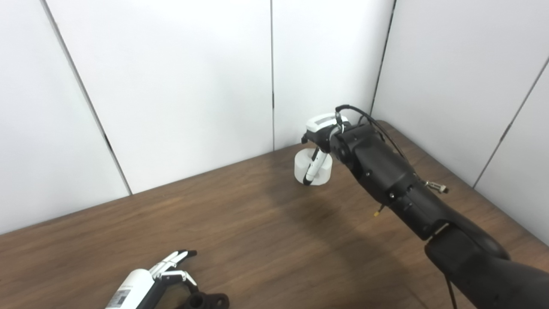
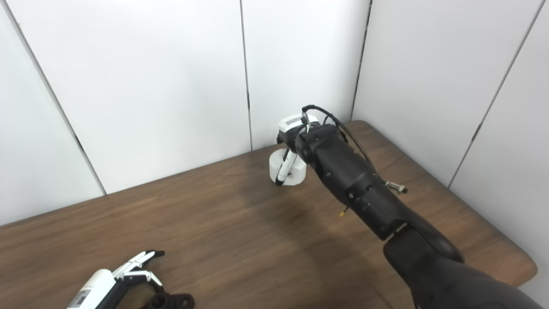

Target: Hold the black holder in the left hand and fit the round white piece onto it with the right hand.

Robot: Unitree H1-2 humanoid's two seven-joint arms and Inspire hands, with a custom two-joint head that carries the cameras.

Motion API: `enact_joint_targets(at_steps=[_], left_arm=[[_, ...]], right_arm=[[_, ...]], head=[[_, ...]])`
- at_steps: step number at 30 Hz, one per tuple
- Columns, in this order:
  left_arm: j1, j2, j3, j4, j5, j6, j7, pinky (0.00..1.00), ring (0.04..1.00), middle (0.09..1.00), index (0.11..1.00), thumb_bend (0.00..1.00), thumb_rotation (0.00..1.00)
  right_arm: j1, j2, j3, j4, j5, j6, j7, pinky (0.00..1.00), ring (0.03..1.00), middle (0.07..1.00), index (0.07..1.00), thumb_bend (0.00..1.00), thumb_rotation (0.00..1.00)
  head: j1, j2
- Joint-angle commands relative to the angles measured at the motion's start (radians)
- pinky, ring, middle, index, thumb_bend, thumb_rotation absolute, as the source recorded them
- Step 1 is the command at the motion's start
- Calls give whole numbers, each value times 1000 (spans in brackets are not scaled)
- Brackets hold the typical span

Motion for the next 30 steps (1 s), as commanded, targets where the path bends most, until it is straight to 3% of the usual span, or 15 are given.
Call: enact_joint_targets(at_steps=[1,20,30], left_arm=[[52,29,-26,20,31,62,-92,846,947,925,488,522,52],[67,39,-28,-9,23,72,-107,838,939,916,488,522,50],[74,48,-23,-18,17,71,-109,834,933,914,489,522,50]], right_arm=[[-72,-18,1,-8,0,-1,-38,958,1000,987,864,1000,477],[-62,-44,59,54,2,10,-93,913,985,963,855,1000,461],[-56,-56,53,105,35,23,-118,932,988,966,861,1000,445]], head=[[0,0],[5,7],[4,14]])
